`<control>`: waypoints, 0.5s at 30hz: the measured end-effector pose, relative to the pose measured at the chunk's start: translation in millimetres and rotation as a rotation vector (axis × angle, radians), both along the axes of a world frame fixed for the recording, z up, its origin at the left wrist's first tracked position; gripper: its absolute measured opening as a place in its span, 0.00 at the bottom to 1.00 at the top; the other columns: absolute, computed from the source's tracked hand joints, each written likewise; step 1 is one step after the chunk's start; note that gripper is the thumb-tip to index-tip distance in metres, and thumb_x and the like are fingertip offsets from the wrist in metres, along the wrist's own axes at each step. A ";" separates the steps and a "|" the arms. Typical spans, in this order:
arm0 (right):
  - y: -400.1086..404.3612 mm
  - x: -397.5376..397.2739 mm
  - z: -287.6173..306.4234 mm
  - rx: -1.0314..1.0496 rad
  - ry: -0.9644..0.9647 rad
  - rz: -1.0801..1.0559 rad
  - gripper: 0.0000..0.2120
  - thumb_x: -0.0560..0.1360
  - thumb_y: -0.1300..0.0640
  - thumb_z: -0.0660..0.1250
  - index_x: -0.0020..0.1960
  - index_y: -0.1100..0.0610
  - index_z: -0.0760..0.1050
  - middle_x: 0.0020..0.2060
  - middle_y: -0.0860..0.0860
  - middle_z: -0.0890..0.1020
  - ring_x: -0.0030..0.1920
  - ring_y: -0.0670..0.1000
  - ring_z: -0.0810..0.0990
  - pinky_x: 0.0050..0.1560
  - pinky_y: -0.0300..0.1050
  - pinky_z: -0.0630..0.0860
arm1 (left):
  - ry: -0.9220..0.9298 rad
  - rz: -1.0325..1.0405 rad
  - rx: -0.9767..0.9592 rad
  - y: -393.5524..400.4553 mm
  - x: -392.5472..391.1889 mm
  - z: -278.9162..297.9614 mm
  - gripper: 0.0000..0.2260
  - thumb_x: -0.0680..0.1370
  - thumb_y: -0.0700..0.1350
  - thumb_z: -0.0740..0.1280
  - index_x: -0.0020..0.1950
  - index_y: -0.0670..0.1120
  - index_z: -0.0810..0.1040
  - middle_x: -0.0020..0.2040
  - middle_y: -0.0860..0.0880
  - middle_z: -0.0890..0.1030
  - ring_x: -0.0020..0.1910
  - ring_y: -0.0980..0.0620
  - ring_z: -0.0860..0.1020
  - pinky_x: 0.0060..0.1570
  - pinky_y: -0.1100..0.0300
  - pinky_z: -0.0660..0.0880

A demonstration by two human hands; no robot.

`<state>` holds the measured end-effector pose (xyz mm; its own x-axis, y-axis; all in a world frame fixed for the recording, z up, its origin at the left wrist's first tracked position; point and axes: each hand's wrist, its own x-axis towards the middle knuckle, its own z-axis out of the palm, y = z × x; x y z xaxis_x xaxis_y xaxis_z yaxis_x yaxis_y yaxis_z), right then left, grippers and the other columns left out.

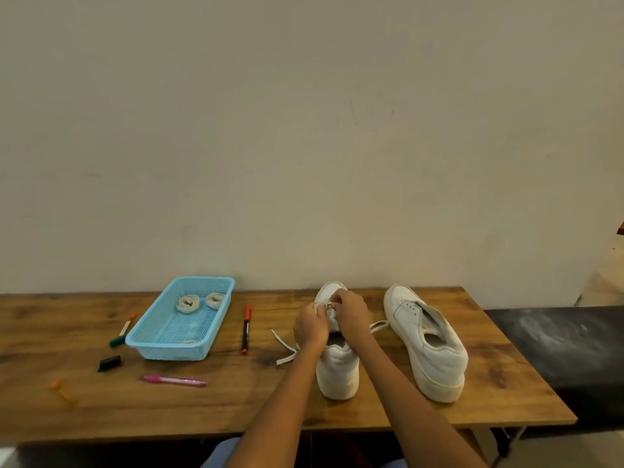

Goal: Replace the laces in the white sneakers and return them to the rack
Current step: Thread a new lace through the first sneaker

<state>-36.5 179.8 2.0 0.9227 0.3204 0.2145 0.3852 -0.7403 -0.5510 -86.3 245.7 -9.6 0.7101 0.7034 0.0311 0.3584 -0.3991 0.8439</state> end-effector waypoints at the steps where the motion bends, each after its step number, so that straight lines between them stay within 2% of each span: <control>1: 0.5 -0.6 1.4 -0.007 0.001 0.010 0.08 0.77 0.63 0.61 0.52 0.58 0.77 0.49 0.53 0.82 0.48 0.50 0.79 0.42 0.37 0.70 | -0.007 -0.006 -0.004 0.1 0.1 -0.7 0.14 0.81 0.46 0.56 0.52 0.41 0.80 0.49 0.43 0.81 0.49 0.45 0.78 0.43 0.58 0.70; 4: 3.5 -0.1 3.6 -0.040 -0.021 0.039 0.06 0.78 0.62 0.61 0.53 0.58 0.75 0.47 0.53 0.81 0.46 0.51 0.79 0.43 0.39 0.73 | -0.010 -0.017 -0.005 0.5 0.6 -2.3 0.15 0.81 0.47 0.56 0.52 0.42 0.80 0.49 0.44 0.81 0.48 0.46 0.78 0.40 0.60 0.68; 8: 5.0 -1.9 1.8 0.009 -0.030 0.038 0.04 0.78 0.62 0.61 0.49 0.58 0.75 0.45 0.53 0.81 0.43 0.51 0.79 0.44 0.42 0.75 | 0.003 -0.005 -0.002 0.3 0.1 -1.6 0.14 0.81 0.46 0.55 0.52 0.42 0.79 0.49 0.44 0.81 0.48 0.45 0.78 0.40 0.59 0.67; 12: 4.5 -1.7 -0.3 0.033 -0.018 0.053 0.04 0.77 0.62 0.63 0.47 0.56 0.76 0.44 0.51 0.82 0.41 0.48 0.76 0.44 0.42 0.75 | -0.002 -0.003 -0.008 0.4 0.9 -4.0 0.14 0.81 0.47 0.56 0.50 0.43 0.80 0.48 0.44 0.81 0.46 0.47 0.78 0.40 0.58 0.70; 15: 4.4 -2.9 -0.3 0.032 -0.011 0.080 0.05 0.77 0.62 0.62 0.50 0.56 0.76 0.45 0.52 0.82 0.43 0.49 0.79 0.46 0.43 0.78 | -0.046 0.005 -0.156 -0.7 -1.6 -1.9 0.17 0.80 0.54 0.57 0.47 0.45 0.80 0.44 0.47 0.81 0.45 0.48 0.78 0.40 0.59 0.71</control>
<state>-39.5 184.2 1.8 0.8920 0.3857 0.2358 0.4484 -0.6888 -0.5696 -87.9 245.1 -11.5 0.7072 0.7055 -0.0469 0.3197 -0.2600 0.9112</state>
